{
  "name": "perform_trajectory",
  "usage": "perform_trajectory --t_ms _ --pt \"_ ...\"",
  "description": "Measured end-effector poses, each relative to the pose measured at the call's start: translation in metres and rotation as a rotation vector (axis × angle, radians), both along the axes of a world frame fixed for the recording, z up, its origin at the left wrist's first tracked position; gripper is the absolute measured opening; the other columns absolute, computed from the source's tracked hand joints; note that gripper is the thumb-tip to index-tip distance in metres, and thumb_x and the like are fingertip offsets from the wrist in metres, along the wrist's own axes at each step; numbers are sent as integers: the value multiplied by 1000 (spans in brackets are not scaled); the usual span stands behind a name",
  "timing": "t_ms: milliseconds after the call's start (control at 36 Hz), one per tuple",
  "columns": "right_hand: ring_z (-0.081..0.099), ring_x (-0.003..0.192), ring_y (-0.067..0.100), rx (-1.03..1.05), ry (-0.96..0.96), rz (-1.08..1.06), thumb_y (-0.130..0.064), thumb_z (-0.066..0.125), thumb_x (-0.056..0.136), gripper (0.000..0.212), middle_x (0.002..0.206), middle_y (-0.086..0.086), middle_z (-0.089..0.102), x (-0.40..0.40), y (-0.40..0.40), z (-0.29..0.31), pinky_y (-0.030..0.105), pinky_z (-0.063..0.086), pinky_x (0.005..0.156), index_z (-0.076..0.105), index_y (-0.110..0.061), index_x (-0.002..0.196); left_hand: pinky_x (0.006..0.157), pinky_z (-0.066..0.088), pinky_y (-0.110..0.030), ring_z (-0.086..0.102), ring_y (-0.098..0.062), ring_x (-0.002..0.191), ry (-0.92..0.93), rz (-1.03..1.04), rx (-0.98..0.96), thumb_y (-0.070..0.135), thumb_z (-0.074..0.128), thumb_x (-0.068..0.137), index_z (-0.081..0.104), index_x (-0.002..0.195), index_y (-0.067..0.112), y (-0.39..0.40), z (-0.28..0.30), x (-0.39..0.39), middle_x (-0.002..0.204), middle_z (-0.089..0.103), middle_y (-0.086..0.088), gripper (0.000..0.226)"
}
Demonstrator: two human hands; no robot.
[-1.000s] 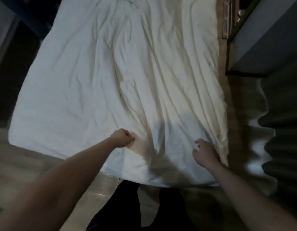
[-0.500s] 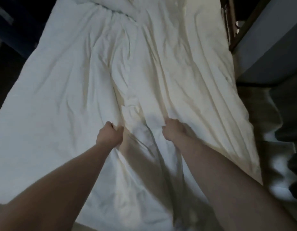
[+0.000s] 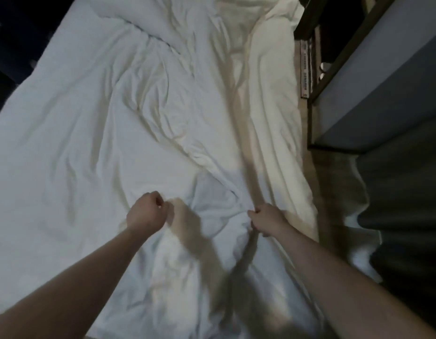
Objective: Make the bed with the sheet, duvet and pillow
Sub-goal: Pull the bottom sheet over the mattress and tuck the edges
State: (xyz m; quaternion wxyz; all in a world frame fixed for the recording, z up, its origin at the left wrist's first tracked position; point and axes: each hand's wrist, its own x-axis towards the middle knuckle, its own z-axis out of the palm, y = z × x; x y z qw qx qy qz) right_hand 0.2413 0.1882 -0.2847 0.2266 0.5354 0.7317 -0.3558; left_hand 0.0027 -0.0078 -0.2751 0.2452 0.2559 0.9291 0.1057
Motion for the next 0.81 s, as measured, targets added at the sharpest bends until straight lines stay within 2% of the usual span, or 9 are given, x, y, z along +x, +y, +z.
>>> perform_trajectory --t_ms 83,194,306,417,667,806 --pt "69 69 24 -26 102 63 -52 54 85 36 83 3 71 16 38 26 38 60 71 67 -19 90 76 48 -33 63 -23 91 6 -40 113 38 65 86 62 90 21 49 19 35 101 61 -1 17" --pt "65 97 23 -17 255 19 -46 62 86 33 99 -6 64 54 108 43 33 52 86 61 -21 107 84 51 -37 62 -24 97 19 -57 198 37 67 84 63 104 20 115 48 85 114 58 -5 26" --pt "60 107 24 2 291 27 -39 62 87 44 120 0 62 96 178 75 37 51 92 52 -22 126 91 47 -36 57 -26 110 -40 4 216 39 67 84 60 116 20 183 79 139 129 52 -7 37" --pt "54 118 27 74 317 53 -38 60 89 52 133 6 53 115 243 117 33 45 95 46 -19 134 93 42 -33 51 -26 119 -58 8 188 38 65 86 56 127 19 242 110 171 140 44 -7 45" --pt "45 128 26 119 400 156 -38 58 89 67 146 7 39 78 341 172 26 32 89 31 -21 149 101 41 -40 45 -30 127 45 47 218 40 65 85 57 128 22 315 166 159 143 42 -7 47" --pt "43 131 30 123 376 177 -38 58 87 69 147 8 36 40 381 184 33 38 101 29 -24 148 102 41 -39 44 -28 128 59 70 221 40 65 85 56 129 23 345 181 132 144 41 -6 47"
